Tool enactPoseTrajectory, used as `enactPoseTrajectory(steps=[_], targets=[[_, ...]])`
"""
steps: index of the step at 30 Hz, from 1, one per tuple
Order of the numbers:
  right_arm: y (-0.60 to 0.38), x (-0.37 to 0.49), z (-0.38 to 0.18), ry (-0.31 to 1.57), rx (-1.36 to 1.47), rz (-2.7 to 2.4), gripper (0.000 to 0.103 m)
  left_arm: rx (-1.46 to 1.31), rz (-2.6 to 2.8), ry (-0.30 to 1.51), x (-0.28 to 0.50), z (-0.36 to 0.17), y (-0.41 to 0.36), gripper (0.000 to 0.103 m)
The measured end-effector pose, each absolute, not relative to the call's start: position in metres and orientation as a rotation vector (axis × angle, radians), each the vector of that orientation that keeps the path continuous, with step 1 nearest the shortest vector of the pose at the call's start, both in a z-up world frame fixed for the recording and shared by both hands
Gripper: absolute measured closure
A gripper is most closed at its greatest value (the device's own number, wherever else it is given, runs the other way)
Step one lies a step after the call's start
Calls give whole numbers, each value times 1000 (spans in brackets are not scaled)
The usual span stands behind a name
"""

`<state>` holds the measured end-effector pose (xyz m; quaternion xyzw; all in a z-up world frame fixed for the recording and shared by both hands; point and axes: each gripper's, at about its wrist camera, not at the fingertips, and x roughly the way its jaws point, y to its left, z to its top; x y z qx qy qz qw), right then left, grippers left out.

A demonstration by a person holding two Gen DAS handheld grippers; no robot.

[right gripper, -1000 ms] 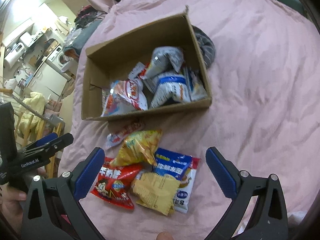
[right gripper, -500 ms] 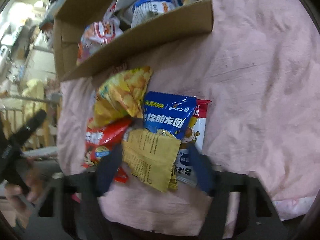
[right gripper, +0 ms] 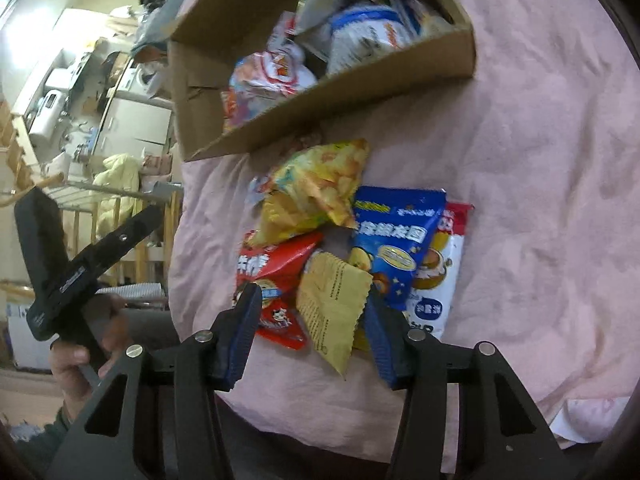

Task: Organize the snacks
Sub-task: 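Move both tools back to the pile and grasp a tan wafer packet with the right tool, then grasp the red milk candy bag with the left tool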

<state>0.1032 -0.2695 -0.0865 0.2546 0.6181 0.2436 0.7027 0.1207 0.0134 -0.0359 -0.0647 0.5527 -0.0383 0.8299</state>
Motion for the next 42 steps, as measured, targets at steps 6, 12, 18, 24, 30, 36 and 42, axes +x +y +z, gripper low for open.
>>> enactPoseTrajectory(steps=[6,12,18,24,30,36,42], targets=[[-243,113,-113,1470,533,536,62,-155,-67,1193,123,-41,16,5],[-231,126,-125,1488,473,493,90,-114,-86,1203,123,-44,5,5],[-256,114,-105,1414,470,473,94,-135,-136,1343,119,-74,-8,5],[-293,102,-88,1331,519,425,94,-116,-221,1444,110,-99,-45,5],[-301,95,-86,1322,516,438,94,-1,-196,1496,108,-122,-70,5],[-296,96,-86,1315,522,438,94,-36,-210,1535,107,-134,-69,22],[-292,93,-80,1297,499,464,94,-31,-235,1503,93,-120,-65,41]])
